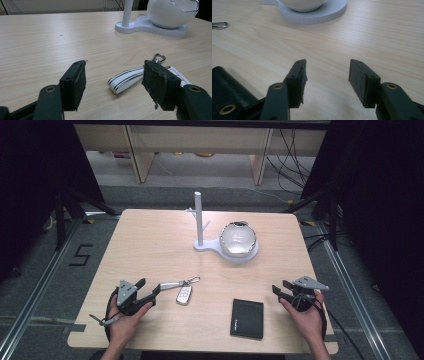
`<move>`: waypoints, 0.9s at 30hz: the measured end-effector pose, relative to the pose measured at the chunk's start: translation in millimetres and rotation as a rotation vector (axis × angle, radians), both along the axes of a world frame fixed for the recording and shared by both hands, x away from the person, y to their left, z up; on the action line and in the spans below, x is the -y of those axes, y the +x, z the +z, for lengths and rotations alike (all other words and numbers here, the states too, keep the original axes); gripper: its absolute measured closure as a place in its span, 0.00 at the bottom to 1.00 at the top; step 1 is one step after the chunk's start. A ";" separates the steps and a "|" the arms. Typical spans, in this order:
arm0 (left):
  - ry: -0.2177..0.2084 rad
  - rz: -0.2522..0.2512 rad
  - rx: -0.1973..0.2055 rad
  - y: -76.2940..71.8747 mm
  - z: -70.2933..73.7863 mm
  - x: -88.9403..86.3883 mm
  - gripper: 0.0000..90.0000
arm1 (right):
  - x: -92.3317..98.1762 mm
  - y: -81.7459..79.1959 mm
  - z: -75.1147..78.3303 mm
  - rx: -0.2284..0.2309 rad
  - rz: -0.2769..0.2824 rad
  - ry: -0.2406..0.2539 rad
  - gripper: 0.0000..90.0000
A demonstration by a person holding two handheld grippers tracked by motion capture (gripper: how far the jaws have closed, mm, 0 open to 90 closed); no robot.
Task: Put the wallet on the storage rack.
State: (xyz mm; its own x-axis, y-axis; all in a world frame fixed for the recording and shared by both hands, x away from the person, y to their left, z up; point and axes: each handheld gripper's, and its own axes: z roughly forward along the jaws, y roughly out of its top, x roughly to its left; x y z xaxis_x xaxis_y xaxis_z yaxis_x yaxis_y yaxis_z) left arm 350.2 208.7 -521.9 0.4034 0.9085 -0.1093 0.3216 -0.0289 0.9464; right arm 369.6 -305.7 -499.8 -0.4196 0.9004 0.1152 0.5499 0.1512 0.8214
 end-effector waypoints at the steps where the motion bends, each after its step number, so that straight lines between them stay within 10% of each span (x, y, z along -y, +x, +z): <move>1: 0.000 -0.005 0.005 0.6 0.4 0.8 0.38 | 0.0 0.0 0.0 0.000 0.000 0.000 0.57; 12: 0.029 -0.037 0.005 2.8 0.2 4.8 0.39 | -16.8 13.4 30.9 -0.164 0.333 -0.114 0.61; 21: 0.034 -0.060 0.000 8.2 0.9 9.2 0.39 | -41.4 33.7 44.3 -0.418 0.562 -0.294 0.58; 27: 0.038 -0.060 -0.005 7.4 0.3 9.0 0.39 | -61.1 45.3 42.1 -0.475 0.683 -0.352 0.57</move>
State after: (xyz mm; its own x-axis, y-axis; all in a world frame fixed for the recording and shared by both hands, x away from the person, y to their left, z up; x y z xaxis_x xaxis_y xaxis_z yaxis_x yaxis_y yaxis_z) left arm 357.6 199.7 -521.6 0.4568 0.8862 -0.0773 0.3228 -0.0842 0.9427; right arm 414.9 -244.6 -457.7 -0.8541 0.4887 0.1780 0.5180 0.7687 0.3751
